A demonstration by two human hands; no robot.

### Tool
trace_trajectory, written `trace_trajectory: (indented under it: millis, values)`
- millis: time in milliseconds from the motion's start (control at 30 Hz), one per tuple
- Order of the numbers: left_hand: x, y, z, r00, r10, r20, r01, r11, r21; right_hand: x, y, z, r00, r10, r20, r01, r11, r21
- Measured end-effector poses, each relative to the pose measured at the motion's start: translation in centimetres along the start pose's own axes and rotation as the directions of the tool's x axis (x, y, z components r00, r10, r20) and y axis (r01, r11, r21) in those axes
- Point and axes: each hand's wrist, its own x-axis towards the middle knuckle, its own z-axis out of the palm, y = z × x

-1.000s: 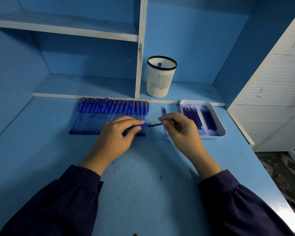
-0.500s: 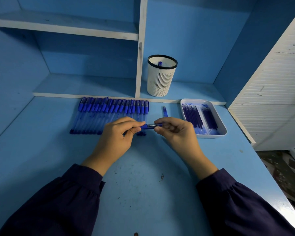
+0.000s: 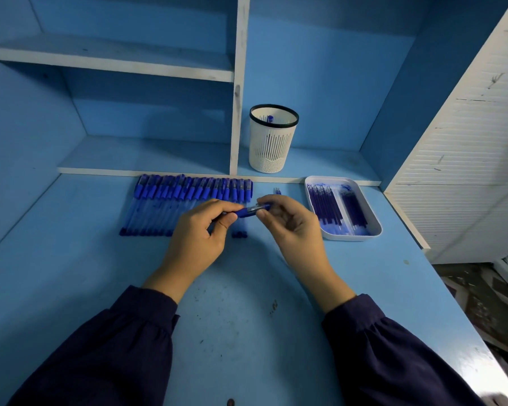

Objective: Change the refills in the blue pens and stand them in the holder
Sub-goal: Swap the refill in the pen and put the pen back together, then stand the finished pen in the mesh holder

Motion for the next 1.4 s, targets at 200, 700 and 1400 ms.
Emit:
trace_trajectory:
  millis: [200,700,1400]
  values:
    - [0.6,-0.4,-0.1,0.999,-0.029,-0.028,0.029,1.0,-0.009,0.1,-1.6,-0.7,0.985,-0.083,-0.154,0.095,0.993,0.075]
    - [2.3,-2.7,-0.2,0.882,-0.373,0.287,0.19,0.84,0.508,11.8,-8.5,-3.6,0.679,-0.596,-0.429,0.419,0.794,-0.44]
    - [1.9,-1.8,-0.5,0.905,-0.336,0.263,0.158,0.836,0.525,8.5,0.0,-1.0,0.967,-0.065,-0.245,-0.059,0.883,-0.466]
